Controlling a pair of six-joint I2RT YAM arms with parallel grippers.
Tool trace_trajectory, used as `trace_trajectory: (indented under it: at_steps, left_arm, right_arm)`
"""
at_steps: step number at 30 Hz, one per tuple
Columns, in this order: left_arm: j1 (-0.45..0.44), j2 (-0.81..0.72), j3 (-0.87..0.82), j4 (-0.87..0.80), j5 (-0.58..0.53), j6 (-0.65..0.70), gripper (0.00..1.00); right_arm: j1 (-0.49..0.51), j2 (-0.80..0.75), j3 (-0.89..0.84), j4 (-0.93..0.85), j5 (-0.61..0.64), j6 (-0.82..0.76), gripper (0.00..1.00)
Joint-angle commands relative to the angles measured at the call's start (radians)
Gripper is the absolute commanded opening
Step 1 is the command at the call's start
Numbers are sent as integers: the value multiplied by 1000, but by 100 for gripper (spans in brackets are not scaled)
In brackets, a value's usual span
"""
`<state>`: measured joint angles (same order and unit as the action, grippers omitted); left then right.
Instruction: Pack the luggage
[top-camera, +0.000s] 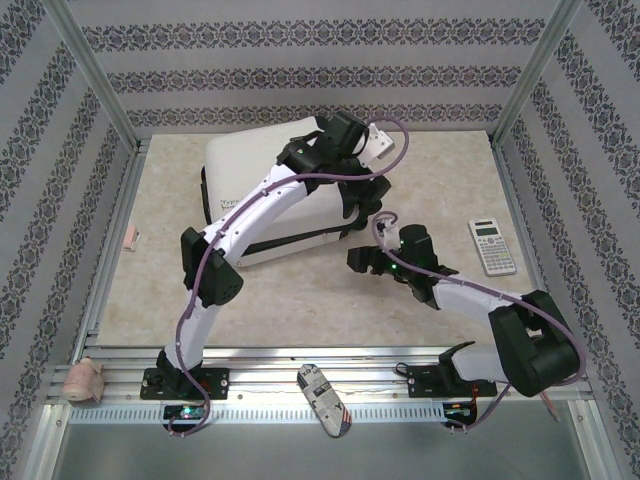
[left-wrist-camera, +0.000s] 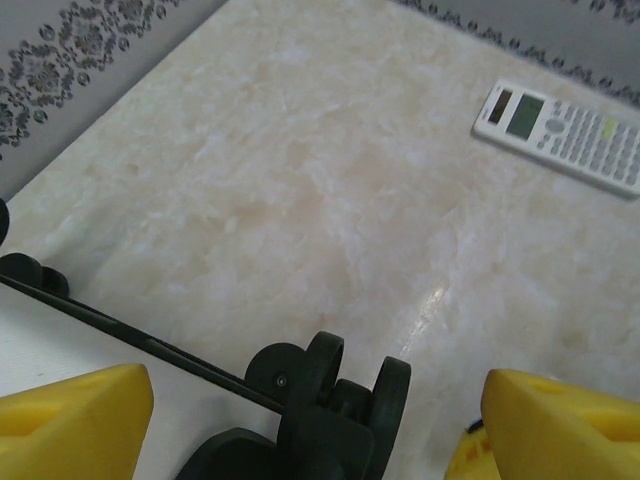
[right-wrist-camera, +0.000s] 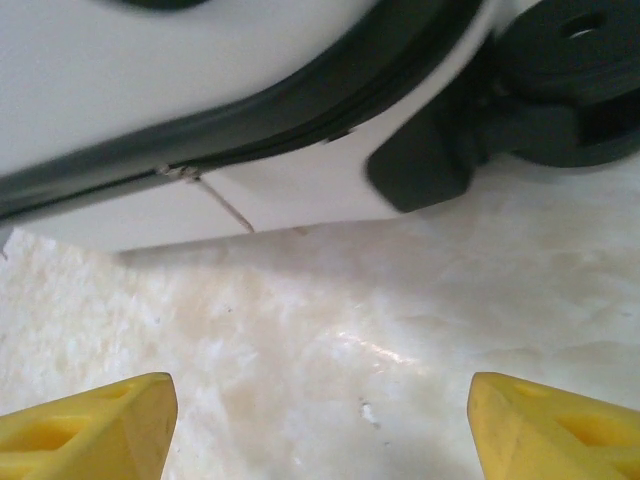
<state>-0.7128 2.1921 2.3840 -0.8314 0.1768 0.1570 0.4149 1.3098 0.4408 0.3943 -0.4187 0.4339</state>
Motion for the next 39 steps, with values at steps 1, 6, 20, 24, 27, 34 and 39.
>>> trace_trajectory:
  at_steps: [1, 6, 20, 24, 27, 34, 39]
  left_arm:
    - [-13, 19, 53, -104, -45, 48, 86]
    - [-13, 24, 53, -86, -120, 8, 86]
    - [41, -219, -273, 83, -338, -147, 87]
    - [84, -344, -458, 186, -318, -194, 88]
    - [106, -408, -550, 221, -328, -216, 88]
    - [149, -534, -759, 314, -343, -283, 88]
    - [173, -605, -879, 383, -342, -341, 88]
  right_arm:
    - [79, -34, -15, 39, 133, -100, 76]
    - [190, 17, 10, 90, 281, -176, 72]
    - [293, 302, 153, 307, 483, -233, 60]
    - [294, 349, 184, 343, 513, -229, 55]
    - [295, 362, 198, 348, 540, -222, 49]
    - [290, 359, 186, 400, 522, -245, 30]
    - [272, 350, 167, 434, 435, -281, 11]
